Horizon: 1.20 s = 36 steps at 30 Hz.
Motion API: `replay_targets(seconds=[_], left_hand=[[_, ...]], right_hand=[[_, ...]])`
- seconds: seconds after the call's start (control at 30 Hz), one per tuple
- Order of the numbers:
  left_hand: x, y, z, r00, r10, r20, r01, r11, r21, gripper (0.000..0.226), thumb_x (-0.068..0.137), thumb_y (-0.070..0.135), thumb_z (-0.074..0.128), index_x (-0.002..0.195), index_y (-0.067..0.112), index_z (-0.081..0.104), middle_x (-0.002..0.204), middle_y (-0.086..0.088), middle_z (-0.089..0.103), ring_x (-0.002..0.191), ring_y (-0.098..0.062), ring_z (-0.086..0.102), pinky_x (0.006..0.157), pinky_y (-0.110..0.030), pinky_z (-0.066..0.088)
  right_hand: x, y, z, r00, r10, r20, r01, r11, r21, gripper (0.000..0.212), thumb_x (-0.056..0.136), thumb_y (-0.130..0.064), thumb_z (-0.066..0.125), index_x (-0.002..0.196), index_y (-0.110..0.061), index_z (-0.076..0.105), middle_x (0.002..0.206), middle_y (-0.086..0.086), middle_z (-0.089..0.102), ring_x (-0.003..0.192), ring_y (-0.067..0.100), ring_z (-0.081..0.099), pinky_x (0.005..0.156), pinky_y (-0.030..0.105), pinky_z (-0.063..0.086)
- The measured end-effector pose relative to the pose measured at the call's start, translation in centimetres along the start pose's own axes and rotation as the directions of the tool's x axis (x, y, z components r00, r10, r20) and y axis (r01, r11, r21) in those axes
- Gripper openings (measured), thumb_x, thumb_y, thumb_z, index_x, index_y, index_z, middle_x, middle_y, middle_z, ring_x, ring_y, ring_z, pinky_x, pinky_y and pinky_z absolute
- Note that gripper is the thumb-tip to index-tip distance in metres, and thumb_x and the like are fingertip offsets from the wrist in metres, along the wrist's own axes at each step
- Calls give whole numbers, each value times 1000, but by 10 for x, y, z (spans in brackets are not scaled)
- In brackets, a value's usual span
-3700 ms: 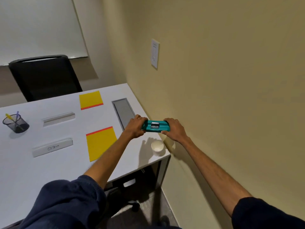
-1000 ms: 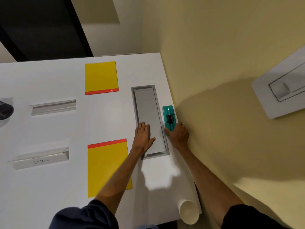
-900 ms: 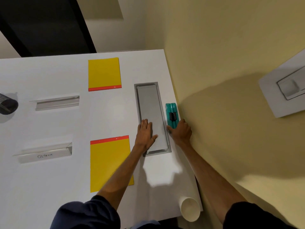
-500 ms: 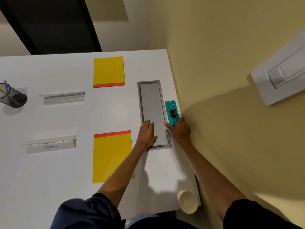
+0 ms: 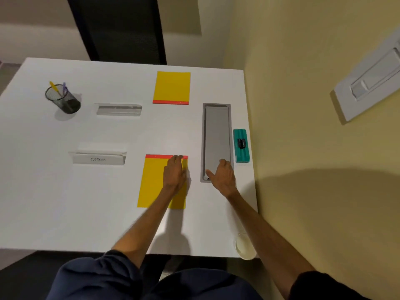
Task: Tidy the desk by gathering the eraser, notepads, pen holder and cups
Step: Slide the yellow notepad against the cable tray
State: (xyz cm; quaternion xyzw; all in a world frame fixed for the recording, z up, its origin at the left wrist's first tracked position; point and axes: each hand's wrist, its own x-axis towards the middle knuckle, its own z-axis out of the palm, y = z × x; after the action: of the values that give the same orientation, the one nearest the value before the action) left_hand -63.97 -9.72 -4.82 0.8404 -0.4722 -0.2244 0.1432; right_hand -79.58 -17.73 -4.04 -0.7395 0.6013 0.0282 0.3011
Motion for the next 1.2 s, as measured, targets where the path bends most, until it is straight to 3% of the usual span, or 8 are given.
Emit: replay_targets(seconds=[0.27,0.53,0.67,0.83,0.97,1.03,1.1,1.2], left_hand=[[-40,-69,-26,959,-283,-8,284,958,33,70,95,29,61,151,5,27,155,-16,28,141,-35,32,108,-49,39],[-50,-118,-39,923,-384,18,385,922,-37,88,87,44,70,148,-3,27,157,-19,22,143,-36,29,110,-50,40],[-52,-124,-32,902,-423,87,431,897,-98,90,86,44,71,147,-7,28,160,-21,14,144,-38,25,114,-48,37],[-56,-123,-19,898,-428,102,439,883,-163,74,84,44,74,132,-5,48,150,-23,29,139,-37,30,110,-48,40],[-53,-125,-21,899,-427,99,437,862,-258,77,79,44,79,131,-6,53,144,-23,39,137,-34,34,109,-41,37],[-50,-128,-22,883,-459,98,465,827,-316,75,77,41,82,128,-7,56,140,-23,45,136,-32,37,108,-37,37],[-48,-130,-20,860,-500,105,501,783,-368,68,76,37,83,120,-10,61,135,-23,49,132,-33,40,105,-36,38],[-46,-129,-19,841,-523,138,528,736,-423,50,79,31,81,98,-12,66,115,-30,61,121,-42,52,100,-44,41]], right_hand=[[-20,-38,40,976,-106,188,111,994,-20,75,98,-45,55,149,3,28,151,21,34,140,34,39,115,43,38],[-29,-61,75,967,-127,223,146,986,-74,63,97,-42,57,138,4,42,139,21,47,129,36,50,106,44,44],[-35,-67,90,983,-47,179,68,991,-113,59,96,-40,57,135,3,45,137,19,46,126,37,53,103,47,46],[-35,-72,100,987,26,159,-27,1000,3,43,92,-22,63,123,6,50,131,19,43,112,39,60,91,43,51],[-19,-73,91,978,102,181,-135,974,183,11,87,-8,58,84,2,55,99,12,49,85,28,54,68,32,42],[-9,-72,86,960,183,211,-247,910,333,22,82,-1,59,64,-3,45,72,8,47,67,20,46,57,27,34],[-7,-72,80,929,251,273,-350,834,426,29,79,1,61,60,-8,42,60,5,39,53,15,36,53,24,27],[-7,-67,75,897,278,343,-414,799,436,21,82,-1,63,69,-6,46,63,5,38,52,12,32,52,25,26]])
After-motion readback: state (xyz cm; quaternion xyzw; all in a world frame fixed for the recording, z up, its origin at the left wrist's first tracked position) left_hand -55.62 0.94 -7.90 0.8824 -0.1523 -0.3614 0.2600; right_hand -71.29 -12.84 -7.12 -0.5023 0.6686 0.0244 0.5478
